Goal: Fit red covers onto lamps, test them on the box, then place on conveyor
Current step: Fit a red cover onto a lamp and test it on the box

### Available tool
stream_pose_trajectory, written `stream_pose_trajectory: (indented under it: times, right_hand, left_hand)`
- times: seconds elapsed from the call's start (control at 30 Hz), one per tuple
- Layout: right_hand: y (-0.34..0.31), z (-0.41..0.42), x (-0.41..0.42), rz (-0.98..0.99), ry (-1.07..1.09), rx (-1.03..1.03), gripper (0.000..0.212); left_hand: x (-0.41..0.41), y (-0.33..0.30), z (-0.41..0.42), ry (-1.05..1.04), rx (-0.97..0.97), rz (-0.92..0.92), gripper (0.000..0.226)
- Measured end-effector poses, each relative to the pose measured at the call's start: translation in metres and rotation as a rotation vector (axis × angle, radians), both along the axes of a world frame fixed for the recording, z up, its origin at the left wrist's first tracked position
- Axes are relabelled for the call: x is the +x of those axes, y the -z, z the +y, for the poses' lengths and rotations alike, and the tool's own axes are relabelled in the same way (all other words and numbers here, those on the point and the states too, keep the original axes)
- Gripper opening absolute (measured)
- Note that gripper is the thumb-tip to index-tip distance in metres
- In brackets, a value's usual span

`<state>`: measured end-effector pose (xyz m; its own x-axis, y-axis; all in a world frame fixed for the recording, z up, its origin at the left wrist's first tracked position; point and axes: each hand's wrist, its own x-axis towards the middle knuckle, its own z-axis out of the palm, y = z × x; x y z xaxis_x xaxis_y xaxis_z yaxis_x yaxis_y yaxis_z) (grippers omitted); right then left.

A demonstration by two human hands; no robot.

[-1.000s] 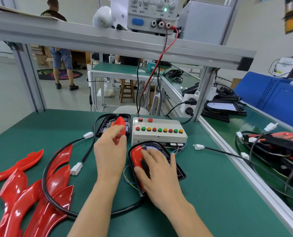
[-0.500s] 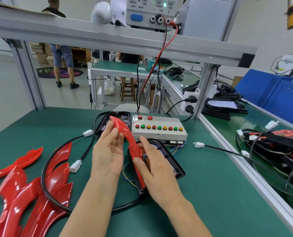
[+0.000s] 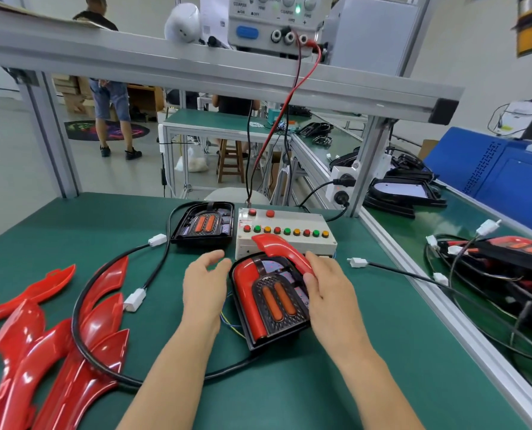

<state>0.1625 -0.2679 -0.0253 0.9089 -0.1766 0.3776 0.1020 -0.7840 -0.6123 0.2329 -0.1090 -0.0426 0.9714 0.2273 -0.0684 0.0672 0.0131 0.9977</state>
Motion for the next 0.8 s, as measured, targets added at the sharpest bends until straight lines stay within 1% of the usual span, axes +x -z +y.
stream_pose_trajectory:
  times: [0.1, 0.23, 0.3, 0.33, 0.37, 0.4, 0.43, 0.47, 0.5, 0.53, 0.57, 0.6, 0.8]
  right_hand:
    - [0.005, 0.001, -0.003, 0.013, 0.023, -0.075, 0.041]
    - [0.008, 0.005, -0.005, 0.018, 0.058, -0.068, 0.043]
    - [0.009, 0.004, -0.005, 0.009, 0.059, -0.058, 0.043]
    - [0.009, 0.003, -0.005, 0.004, 0.058, -0.049, 0.043]
    - [0.010, 0.003, -0.006, -0.001, 0.056, -0.039, 0.042]
    - [0.010, 0.003, -0.006, -0.008, 0.053, -0.030, 0.042]
    - [0.011, 0.003, -0.007, -0.017, 0.051, -0.021, 0.041]
    - [0.011, 0.003, -0.008, -0.028, 0.050, -0.012, 0.041]
    - [0.011, 0.004, -0.008, -0.039, 0.049, -0.002, 0.040]
    - [0.012, 0.004, -0.010, -0.046, 0.051, 0.008, 0.040]
    - [0.012, 0.004, -0.011, -0.053, 0.053, 0.014, 0.040]
    - [0.013, 0.004, -0.013, -0.061, 0.053, 0.016, 0.041]
    - [0.017, 0.003, -0.026, -0.079, 0.033, 0.010, 0.041]
  left_hand:
    - [0.001, 0.008, -0.004, 0.127, 0.164, 0.098, 0.037]
    - [0.002, 0.011, -0.011, 0.217, 0.356, 0.108, 0.063]
    - [0.001, 0.012, -0.014, 0.263, 0.404, 0.105, 0.070]
    - [0.000, 0.011, -0.015, 0.269, 0.391, 0.101, 0.073]
    - [0.001, 0.010, -0.015, 0.262, 0.334, 0.104, 0.076]
    - [0.002, 0.008, -0.014, 0.249, 0.226, 0.123, 0.078]
    - [0.003, 0.006, -0.012, 0.241, 0.078, 0.152, 0.079]
    - [0.004, 0.003, -0.011, 0.246, -0.081, 0.182, 0.074]
    - [0.004, 0.001, -0.010, 0.261, -0.213, 0.209, 0.063]
    - [0.002, -0.001, -0.009, 0.278, -0.302, 0.230, 0.048]
    - [0.000, -0.003, -0.009, 0.290, -0.358, 0.249, 0.034]
    - [-0.001, -0.005, -0.009, 0.296, -0.398, 0.264, 0.027]
    - [-0.002, -0.009, -0.002, 0.277, -0.629, 0.282, 0.031]
